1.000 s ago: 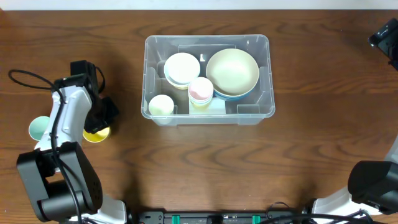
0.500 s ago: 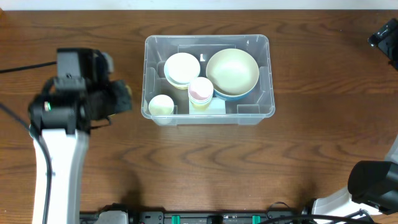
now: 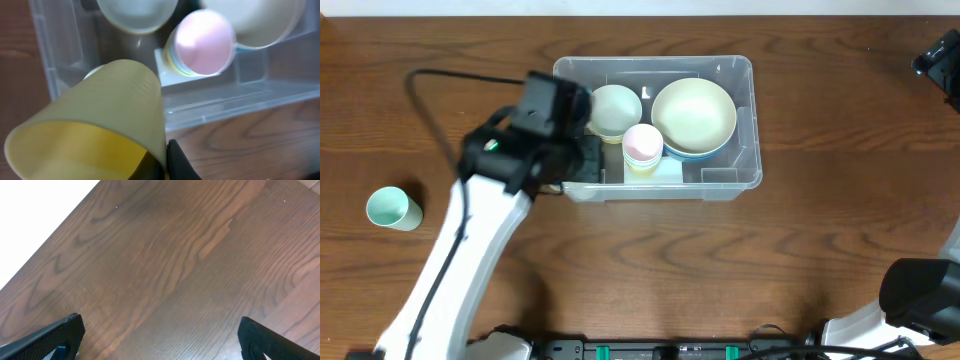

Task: Pack container
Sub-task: 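Carry the yellow cup into the white cup and release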

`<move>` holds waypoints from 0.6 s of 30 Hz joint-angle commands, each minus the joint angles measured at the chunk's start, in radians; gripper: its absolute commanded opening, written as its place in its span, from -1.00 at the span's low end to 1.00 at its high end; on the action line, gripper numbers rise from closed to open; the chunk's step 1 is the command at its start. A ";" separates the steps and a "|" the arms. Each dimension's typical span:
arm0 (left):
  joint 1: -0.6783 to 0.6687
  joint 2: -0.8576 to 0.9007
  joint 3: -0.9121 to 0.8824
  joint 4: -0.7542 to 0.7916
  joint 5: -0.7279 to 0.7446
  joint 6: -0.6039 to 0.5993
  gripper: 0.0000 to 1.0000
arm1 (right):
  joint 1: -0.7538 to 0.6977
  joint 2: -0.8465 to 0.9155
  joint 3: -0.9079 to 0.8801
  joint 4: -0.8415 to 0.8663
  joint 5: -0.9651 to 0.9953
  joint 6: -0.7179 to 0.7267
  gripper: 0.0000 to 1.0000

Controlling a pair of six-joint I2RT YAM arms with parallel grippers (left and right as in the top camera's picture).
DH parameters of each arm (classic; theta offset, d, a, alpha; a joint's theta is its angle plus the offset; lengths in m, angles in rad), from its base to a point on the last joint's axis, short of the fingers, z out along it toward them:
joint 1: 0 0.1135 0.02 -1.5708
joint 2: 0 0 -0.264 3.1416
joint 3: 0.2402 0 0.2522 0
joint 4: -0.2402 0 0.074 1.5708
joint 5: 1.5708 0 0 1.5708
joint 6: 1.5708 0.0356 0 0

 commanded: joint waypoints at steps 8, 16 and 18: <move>-0.001 0.182 0.006 -0.004 -0.114 0.013 -0.87 | -0.006 0.001 -0.001 0.000 0.007 0.014 0.98; 0.019 0.173 0.039 -0.018 -0.161 0.008 0.90 | -0.006 0.001 -0.001 0.000 0.007 0.014 0.99; 0.037 0.158 0.079 -0.047 -0.161 0.001 0.92 | -0.006 0.001 -0.001 0.000 0.007 0.014 0.98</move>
